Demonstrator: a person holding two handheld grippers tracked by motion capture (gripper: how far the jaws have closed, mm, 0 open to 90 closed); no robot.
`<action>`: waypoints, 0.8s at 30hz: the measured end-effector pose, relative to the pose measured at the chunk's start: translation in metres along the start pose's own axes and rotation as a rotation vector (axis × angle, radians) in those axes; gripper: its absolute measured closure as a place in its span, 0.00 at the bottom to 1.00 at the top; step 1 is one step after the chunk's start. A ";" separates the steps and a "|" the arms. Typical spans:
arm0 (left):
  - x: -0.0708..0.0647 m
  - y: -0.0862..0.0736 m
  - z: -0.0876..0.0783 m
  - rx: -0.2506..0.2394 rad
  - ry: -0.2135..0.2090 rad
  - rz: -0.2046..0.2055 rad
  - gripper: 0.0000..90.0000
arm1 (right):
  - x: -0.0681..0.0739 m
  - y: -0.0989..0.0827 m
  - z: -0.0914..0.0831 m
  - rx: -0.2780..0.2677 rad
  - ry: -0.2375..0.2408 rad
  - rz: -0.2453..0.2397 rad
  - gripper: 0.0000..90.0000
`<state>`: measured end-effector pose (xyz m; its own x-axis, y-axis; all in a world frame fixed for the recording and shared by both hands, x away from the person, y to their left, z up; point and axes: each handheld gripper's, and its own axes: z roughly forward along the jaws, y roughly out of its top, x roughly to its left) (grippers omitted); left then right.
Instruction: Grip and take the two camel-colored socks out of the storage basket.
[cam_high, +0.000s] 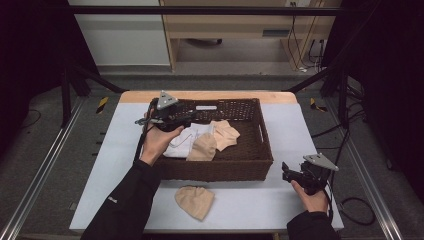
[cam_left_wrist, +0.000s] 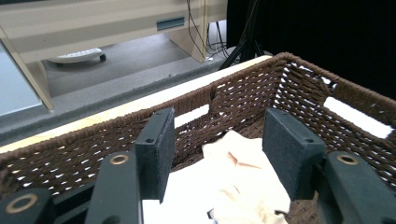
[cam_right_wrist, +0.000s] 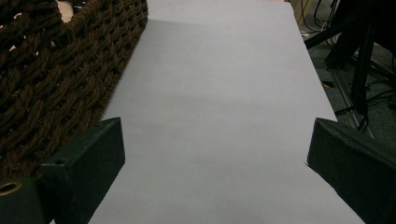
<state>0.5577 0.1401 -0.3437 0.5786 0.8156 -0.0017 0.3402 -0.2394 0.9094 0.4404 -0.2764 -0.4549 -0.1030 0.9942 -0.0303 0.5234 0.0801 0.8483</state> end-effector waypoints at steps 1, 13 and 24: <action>0.000 -0.001 0.003 0.009 0.003 0.008 0.49 | 0.000 0.000 0.000 0.000 0.000 0.002 0.05; -0.007 -0.019 0.044 0.087 -0.012 0.065 0.53 | 0.000 -0.001 0.001 0.007 -0.003 -0.006 0.06; -0.009 -0.044 0.076 0.236 -0.044 0.076 0.54 | 0.001 -0.001 0.001 0.004 -0.002 -0.008 0.06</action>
<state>0.5937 0.1040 -0.4156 0.6392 0.7679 0.0405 0.4552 -0.4203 0.7850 0.4412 -0.2758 -0.4562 -0.1055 0.9937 -0.0385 0.5263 0.0886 0.8457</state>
